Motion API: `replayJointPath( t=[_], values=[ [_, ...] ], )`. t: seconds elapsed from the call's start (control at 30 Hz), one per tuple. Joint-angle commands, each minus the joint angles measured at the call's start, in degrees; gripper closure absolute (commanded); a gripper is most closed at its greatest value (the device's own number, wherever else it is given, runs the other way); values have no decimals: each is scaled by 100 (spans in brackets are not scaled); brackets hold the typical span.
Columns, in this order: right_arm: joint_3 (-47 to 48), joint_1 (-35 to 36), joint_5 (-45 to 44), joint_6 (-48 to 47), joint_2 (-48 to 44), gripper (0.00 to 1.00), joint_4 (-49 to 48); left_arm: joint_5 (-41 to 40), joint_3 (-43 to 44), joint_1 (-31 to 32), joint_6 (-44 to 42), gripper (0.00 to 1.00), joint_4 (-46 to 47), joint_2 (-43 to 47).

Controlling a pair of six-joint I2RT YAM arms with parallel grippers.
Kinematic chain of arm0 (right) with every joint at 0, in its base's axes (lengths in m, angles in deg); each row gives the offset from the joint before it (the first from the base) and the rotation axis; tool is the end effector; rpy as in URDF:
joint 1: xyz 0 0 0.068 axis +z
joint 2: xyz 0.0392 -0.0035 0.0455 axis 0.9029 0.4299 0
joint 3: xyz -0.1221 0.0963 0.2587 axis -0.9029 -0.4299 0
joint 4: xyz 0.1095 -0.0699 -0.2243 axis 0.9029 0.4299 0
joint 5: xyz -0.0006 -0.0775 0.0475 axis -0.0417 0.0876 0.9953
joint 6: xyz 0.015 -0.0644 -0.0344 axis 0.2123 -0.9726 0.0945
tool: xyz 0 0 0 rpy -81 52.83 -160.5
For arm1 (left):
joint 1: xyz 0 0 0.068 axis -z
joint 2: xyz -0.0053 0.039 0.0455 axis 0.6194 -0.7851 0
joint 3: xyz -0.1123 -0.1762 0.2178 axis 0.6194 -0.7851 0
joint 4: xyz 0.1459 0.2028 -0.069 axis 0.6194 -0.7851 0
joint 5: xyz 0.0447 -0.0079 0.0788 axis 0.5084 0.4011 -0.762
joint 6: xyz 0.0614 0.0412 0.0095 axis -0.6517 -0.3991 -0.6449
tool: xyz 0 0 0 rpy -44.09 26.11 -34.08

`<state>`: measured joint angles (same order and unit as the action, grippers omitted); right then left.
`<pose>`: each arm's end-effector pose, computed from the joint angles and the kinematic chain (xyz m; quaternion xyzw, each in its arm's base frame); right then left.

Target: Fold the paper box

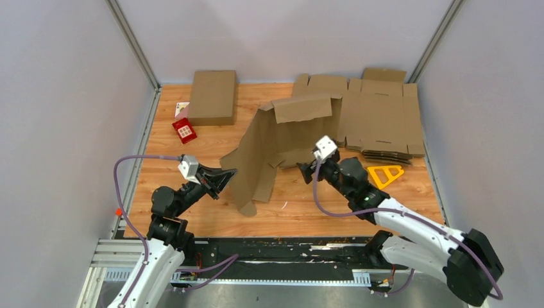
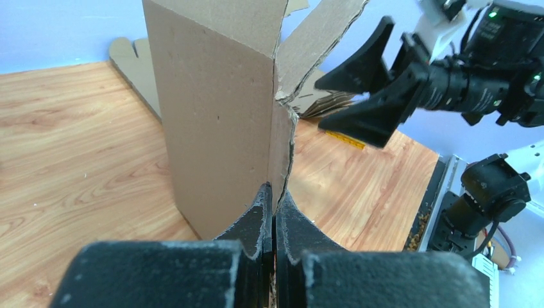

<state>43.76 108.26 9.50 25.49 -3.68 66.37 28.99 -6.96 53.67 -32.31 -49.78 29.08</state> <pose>0.1738 0.1608 0.2606 -0.3530 0.7005 0.1425 0.6036 0.0995 -0.0638 0.2621 0.1684 0.6170 -0.4406 0.6300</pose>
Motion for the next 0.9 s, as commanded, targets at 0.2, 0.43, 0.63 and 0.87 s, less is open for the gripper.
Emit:
replayJointPath(
  t=[0.2, 0.43, 0.63, 0.87],
  values=[
    [-559, -1990, -620, 2488, -1233, 12, 115, -16, 29, 33, -54, 100, 23, 46],
    [-475, -2805, -189, 2805, -271, 9, -370, -16, 28, 33, -51, 100, 17, 44],
    [123, -3619, 796, 3078, 1207, 9, -1117, -25, 24, 33, -49, 100, 11, 44],
    [1145, -3998, 2886, 2611, 3237, 13, -2319, -25, 23, 33, -51, 100, 13, 49]
  ],
)
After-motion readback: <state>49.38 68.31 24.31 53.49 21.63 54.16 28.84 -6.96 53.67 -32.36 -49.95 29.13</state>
